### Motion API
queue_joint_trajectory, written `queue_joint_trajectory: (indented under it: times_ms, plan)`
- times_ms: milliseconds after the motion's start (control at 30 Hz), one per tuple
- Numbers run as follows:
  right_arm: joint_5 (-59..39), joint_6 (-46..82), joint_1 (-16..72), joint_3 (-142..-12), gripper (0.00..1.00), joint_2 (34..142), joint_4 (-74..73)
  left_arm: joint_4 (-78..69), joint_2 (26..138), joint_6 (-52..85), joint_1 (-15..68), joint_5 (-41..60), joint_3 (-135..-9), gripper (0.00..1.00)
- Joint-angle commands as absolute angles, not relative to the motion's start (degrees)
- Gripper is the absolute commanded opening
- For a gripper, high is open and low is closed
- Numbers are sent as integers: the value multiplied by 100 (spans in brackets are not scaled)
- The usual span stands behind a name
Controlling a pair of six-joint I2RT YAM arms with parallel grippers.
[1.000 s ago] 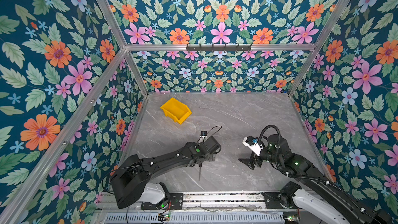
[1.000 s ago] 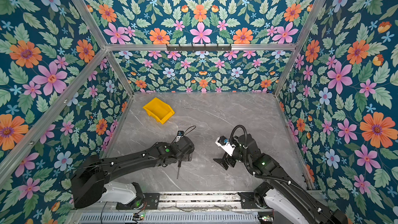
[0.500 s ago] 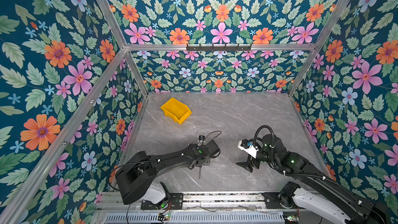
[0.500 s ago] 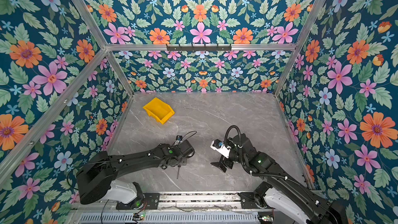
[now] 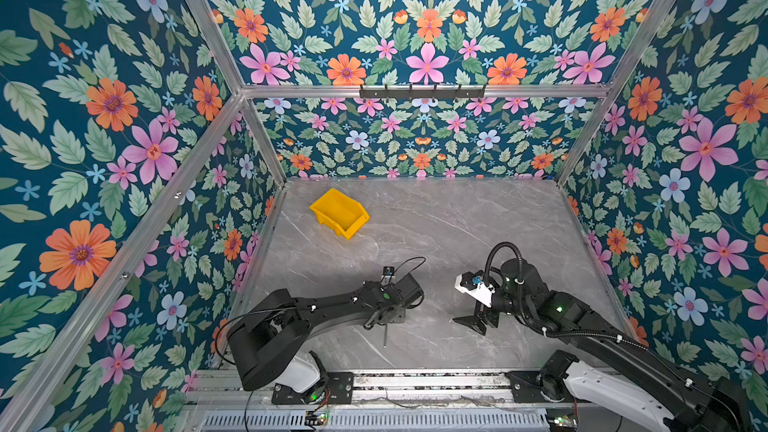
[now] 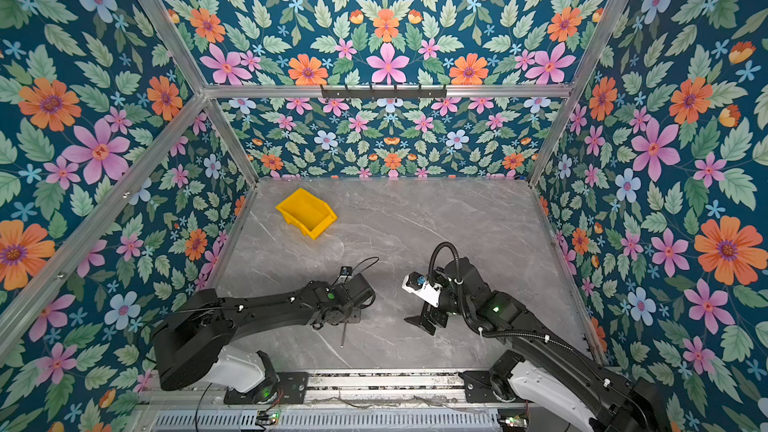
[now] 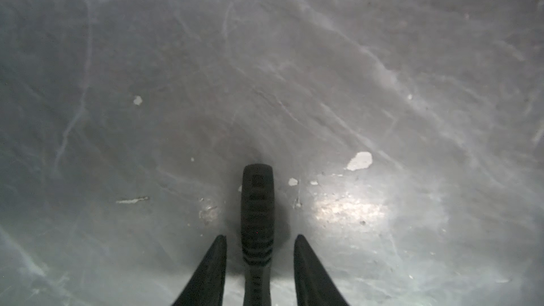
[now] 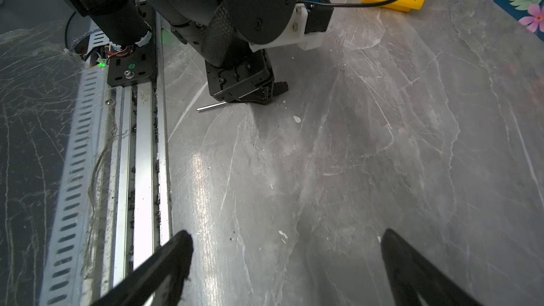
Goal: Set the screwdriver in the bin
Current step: 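Lift the screwdriver off the table with the left gripper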
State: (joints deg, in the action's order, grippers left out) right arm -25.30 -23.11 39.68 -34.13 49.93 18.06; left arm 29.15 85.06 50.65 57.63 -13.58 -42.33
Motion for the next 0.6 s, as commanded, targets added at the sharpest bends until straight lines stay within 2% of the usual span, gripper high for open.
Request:
queue_joint_trajectory:
  times_ms: [0,433,567]
  plan:
    - [-2654,-2490,3973,-3457,99,5027,1714,2915,8560,5099,5751,-1327,-4243,39]
    - [-2575,-2499,3972,-3450,99,5158,1408,2892,8580,5119,5747,-1427,-4113,23]
    - [-2563,-2512,3973,-3493,99,5159,1459,2849,8543,5174,5741,-1503,-4088,12]
